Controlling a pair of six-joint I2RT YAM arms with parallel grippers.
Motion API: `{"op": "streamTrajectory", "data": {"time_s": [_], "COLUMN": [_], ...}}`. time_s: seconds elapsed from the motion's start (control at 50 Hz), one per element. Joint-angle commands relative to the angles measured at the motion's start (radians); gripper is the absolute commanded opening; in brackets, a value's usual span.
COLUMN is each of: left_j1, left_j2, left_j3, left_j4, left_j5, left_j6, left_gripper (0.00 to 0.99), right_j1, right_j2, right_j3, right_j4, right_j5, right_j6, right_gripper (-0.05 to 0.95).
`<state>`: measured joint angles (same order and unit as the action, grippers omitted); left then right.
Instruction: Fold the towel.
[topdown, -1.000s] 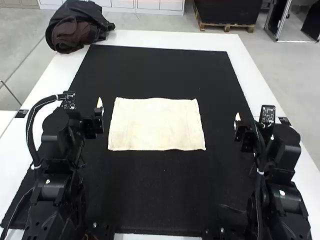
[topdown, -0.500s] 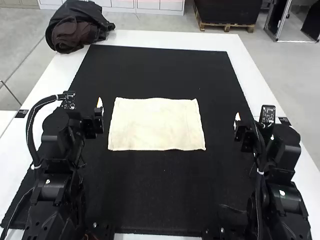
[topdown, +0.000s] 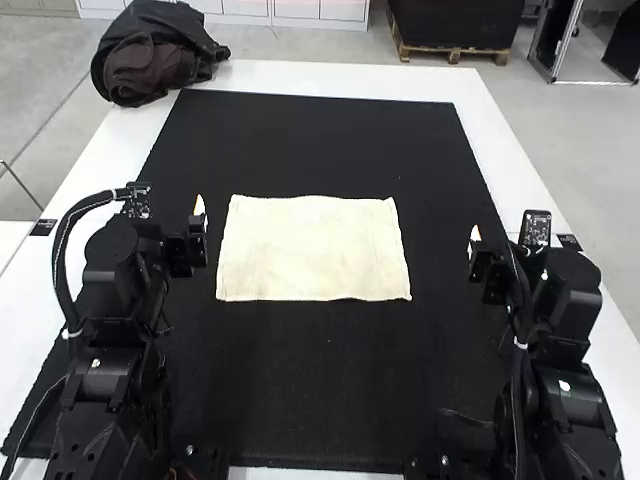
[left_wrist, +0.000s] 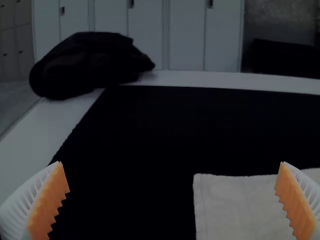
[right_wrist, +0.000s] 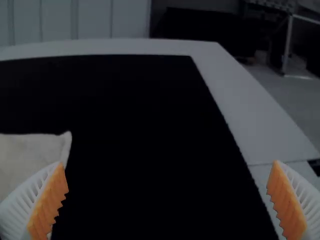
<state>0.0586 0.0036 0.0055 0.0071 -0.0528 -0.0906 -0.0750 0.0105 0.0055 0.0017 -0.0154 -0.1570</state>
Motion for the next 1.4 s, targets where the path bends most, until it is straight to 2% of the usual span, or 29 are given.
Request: {"op": "streamTrajectory", "data": {"time_s": [0.0, 0.48, 0.52, 0.66, 0.72, 0.78, 0.82, 0.9, 1.02, 1.1, 1.26, 1.38], "left_j1": [-0.005, -0.009, -0.006, -0.003, -0.003, -0.003, -0.003, -0.002, -0.003, -0.009, -0.011, -0.006], "left_j2": [-0.007, -0.008, -0.008, -0.008, -0.007, -0.008, -0.008, -0.007, -0.002, 0.033, 0.28, 0.489], "left_j3": [-0.004, -0.004, -0.002, -0.004, -0.002, -0.002, -0.002, 0.024, 0.11, 0.203, 0.404, 0.499], "left_j4": [0.005, 0.024, 0.047, 0.087, 0.12, 0.198, 0.254, 0.266, 0.264, 0.228, 0.163, 0.174], "left_j5": [-0.004, 0.001, 0.001, -0.004, -0.021, -0.048, -0.048, -0.047, -0.047, -0.047, -0.036, -0.033], "left_j6": [0.006, 0.014, 0.017, 0.083, 0.117, 0.163, 0.17, 0.193, 0.193, 0.193, 0.192, 0.19], "left_gripper": [0.969, 0.967, 0.967, 0.967, 0.966, 0.941, 0.936, 0.936, 0.934, 0.934, 0.959, 0.957], "right_j1": [-0.009, -0.009, -0.011, -0.014, -0.014, -0.014, -0.014, -0.014, -0.016, -0.016, -0.022, -0.023], "right_j2": [-0.007, -0.007, -0.007, -0.007, -0.007, -0.007, -0.007, -0.007, -0.003, 0.025, 0.259, 0.497], "right_j3": [-0.006, -0.004, -0.006, -0.004, -0.004, -0.004, -0.006, 0.007, 0.125, 0.226, 0.422, 0.531], "right_j4": [-0.005, 0.011, 0.029, 0.1, 0.135, 0.205, 0.261, 0.366, 0.29, 0.241, 0.231, 0.21], "right_j5": [-0.021, -0.024, -0.023, -0.018, -0.018, -0.018, -0.021, -0.081, -0.169, -0.202, -0.209, -0.201], "right_j6": [0.011, 0.01, 0.005, -0.012, -0.015, -0.049, -0.082, -0.084, -0.069, -0.027, 0.048, 0.093], "right_gripper": [0.92, 0.92, 0.92, 0.92, 0.92, 0.92, 0.92, 0.9, 0.9, 0.9, 0.9, 0.9]}}
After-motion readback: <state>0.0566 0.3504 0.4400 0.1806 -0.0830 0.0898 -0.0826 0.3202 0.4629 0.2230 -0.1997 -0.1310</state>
